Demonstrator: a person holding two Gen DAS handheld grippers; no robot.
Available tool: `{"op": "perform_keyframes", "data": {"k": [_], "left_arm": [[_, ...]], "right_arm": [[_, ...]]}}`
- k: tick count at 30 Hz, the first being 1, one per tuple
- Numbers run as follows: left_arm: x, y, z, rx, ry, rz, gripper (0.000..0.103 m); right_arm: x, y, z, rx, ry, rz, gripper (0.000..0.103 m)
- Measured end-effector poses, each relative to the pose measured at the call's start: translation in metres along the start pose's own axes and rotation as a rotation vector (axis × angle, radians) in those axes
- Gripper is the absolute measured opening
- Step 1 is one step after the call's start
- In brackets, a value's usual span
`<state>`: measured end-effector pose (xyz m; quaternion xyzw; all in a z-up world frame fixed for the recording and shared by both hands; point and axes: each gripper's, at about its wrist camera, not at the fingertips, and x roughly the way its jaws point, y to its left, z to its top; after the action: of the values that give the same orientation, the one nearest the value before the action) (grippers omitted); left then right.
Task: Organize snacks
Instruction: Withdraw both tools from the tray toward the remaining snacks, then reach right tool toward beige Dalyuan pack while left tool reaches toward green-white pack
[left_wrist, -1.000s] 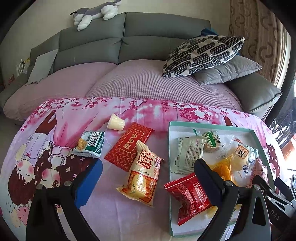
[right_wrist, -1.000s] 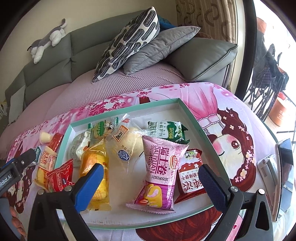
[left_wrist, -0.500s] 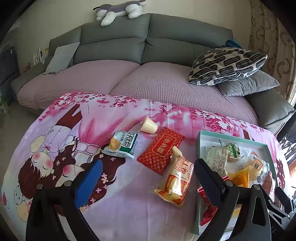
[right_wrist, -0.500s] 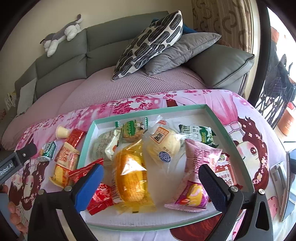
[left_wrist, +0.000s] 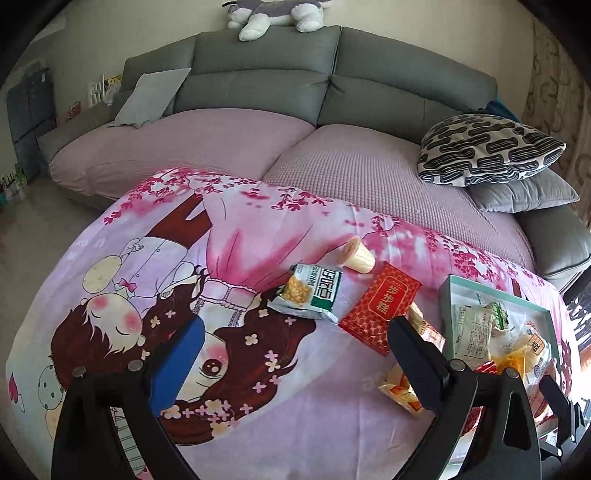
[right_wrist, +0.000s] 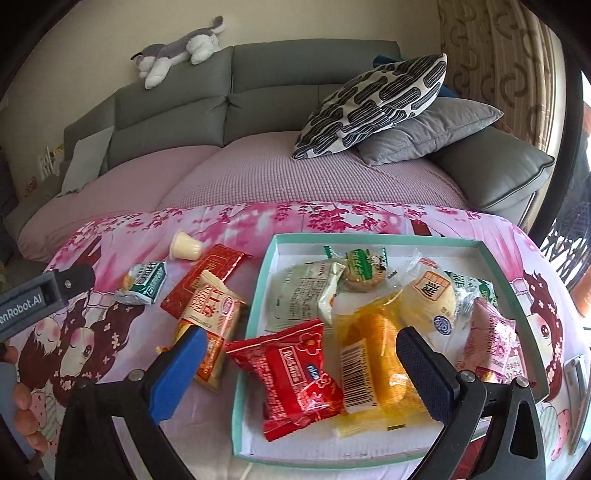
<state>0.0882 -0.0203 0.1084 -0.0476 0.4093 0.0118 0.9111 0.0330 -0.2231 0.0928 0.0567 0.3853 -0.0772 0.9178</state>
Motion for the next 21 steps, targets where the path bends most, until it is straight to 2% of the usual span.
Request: {"op": "perform_keyframes", "data": {"k": [9,14,21], "left_arm": [[0.010,0.030,0.003,-0.017,0.018,0.015,0.099],[0.015,0.040,0.005,-0.012,0.022,0.012,0.099],[0.023,0.053,0.011,-0.009,0.012,0.013,0.099]], "right_arm": [[0.006,0.021,-0.002,0.042,0.008,0.006,0.103],[0.007,0.037,0.000,0.022,-0.012,-0.004,0.103],[0.007,0.068,0.004,-0.021,-0.053,0.086,0.103]]}}
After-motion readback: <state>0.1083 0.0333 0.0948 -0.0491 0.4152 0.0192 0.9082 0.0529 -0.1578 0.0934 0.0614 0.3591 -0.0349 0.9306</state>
